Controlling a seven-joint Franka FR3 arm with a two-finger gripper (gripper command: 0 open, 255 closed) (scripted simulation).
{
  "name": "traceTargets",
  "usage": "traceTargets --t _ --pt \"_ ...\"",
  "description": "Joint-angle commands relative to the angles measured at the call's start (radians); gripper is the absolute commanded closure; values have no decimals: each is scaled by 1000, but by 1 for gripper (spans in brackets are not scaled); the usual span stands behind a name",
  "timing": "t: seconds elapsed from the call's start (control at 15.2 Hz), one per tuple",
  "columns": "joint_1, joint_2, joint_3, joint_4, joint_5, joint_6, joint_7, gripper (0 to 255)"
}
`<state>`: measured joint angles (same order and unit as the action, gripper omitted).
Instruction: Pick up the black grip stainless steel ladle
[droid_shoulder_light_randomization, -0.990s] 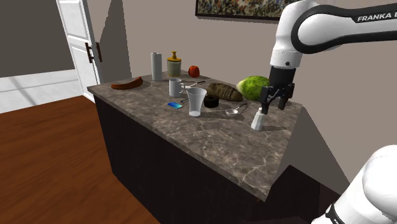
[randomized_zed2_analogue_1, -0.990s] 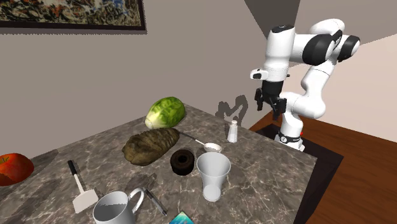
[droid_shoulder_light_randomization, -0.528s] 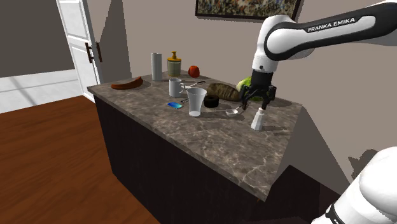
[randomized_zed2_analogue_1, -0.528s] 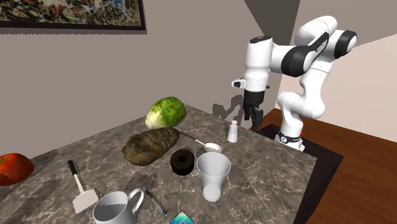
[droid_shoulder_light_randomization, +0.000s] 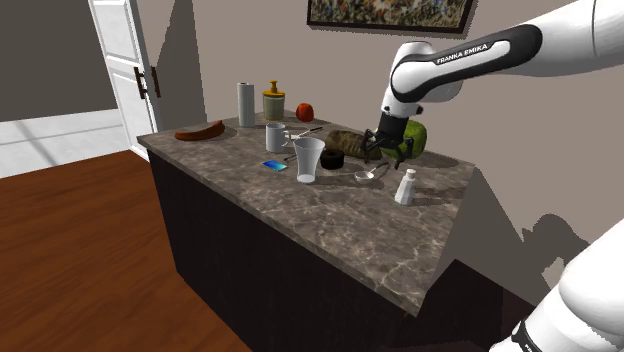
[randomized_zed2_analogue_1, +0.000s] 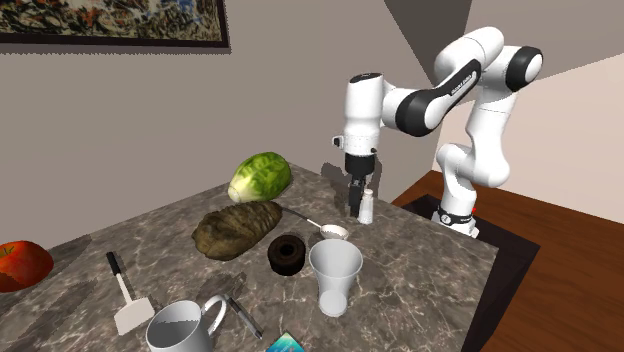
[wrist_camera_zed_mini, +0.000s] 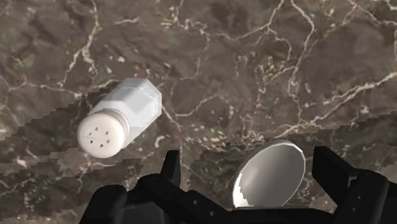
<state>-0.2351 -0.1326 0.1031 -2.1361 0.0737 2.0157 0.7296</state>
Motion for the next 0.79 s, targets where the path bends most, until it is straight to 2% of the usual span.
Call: traceTargets --t 0.0,0.53,0.73 --pt "-18 61 -10 44 0 31 63 0" --pt "-76 264 -72 200 13 134 282 0" --pt "-80 289 -78 197 16 167 297 0"
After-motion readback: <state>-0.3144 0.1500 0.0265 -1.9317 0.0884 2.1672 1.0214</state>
